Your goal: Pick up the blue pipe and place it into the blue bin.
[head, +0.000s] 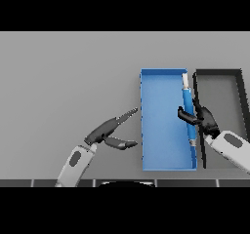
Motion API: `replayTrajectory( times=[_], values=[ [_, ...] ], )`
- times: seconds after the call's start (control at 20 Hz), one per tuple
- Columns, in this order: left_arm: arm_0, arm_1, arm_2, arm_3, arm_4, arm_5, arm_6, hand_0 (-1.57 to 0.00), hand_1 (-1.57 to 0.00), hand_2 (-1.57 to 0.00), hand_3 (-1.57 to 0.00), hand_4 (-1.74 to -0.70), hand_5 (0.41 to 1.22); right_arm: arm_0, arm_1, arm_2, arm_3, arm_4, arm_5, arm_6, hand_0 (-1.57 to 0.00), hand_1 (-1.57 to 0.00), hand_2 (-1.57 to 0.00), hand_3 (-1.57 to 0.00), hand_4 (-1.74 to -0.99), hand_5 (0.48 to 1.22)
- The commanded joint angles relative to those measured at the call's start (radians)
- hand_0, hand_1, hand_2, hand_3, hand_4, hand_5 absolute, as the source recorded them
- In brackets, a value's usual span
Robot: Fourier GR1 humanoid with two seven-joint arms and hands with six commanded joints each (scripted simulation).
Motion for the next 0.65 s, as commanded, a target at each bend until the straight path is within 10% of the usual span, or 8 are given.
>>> replayTrajectory(
  times=[0.0,0.6],
  values=[
    [-0.003,0.004,0.003,-0.004,0.002,-0.001,-0.002,0.00,0.00,0.00,0.00,-0.89,0.428,-0.019,0.003,0.023,0.002,-0.008,-0.005,0.000,-0.04,-0.04,-0.04,-0.02,-1.046,0.759],
    [0.006,0.039,0.031,-0.036,0.035,-0.019,-0.006,0.00,0.00,0.00,0.00,-0.88,0.431,-0.095,-0.006,0.094,0.018,-0.053,-0.001,-0.011,-0.01,-0.01,-0.01,0.00,-1.022,0.643]
  ],
)
